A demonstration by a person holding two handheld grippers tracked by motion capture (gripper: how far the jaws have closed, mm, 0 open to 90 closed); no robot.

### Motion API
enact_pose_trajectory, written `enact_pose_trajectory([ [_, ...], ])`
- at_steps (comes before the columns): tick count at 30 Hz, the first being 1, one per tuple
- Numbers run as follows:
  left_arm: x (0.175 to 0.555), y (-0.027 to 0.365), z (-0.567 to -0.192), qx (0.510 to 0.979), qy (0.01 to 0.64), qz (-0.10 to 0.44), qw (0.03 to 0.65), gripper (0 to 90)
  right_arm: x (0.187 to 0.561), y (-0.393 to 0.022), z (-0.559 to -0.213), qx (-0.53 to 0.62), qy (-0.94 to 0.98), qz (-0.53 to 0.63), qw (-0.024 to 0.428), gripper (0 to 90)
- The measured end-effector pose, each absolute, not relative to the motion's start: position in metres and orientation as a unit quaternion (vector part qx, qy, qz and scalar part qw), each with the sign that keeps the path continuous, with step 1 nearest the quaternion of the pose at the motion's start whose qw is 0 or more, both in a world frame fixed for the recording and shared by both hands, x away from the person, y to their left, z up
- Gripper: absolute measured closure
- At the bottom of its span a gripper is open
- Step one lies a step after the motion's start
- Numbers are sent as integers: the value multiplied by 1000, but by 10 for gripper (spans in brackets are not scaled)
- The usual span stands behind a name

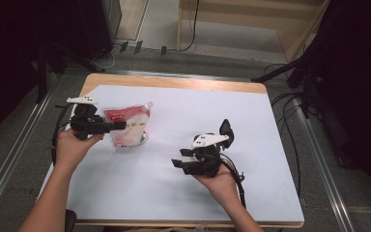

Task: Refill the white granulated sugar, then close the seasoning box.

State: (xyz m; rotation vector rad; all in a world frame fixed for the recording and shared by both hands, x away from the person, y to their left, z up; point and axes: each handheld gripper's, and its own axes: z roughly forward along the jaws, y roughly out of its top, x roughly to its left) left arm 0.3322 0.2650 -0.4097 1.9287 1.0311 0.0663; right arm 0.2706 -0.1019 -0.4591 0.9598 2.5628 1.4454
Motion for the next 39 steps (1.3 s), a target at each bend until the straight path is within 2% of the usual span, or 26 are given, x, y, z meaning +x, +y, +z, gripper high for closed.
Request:
enact_pose_trajectory([
  [9, 329, 273, -408, 780, 422, 19, 461, 551, 273, -103, -459, 309, 828, 468, 24, 497],
  [21, 325, 278, -405, 786, 419, 5, 455, 509, 270, -113, -452, 314, 827, 467, 15, 492],
  [39, 322, 291, -398, 787, 430, 4, 443, 478, 261, -150, -441, 321, 823, 467, 32, 493],
])
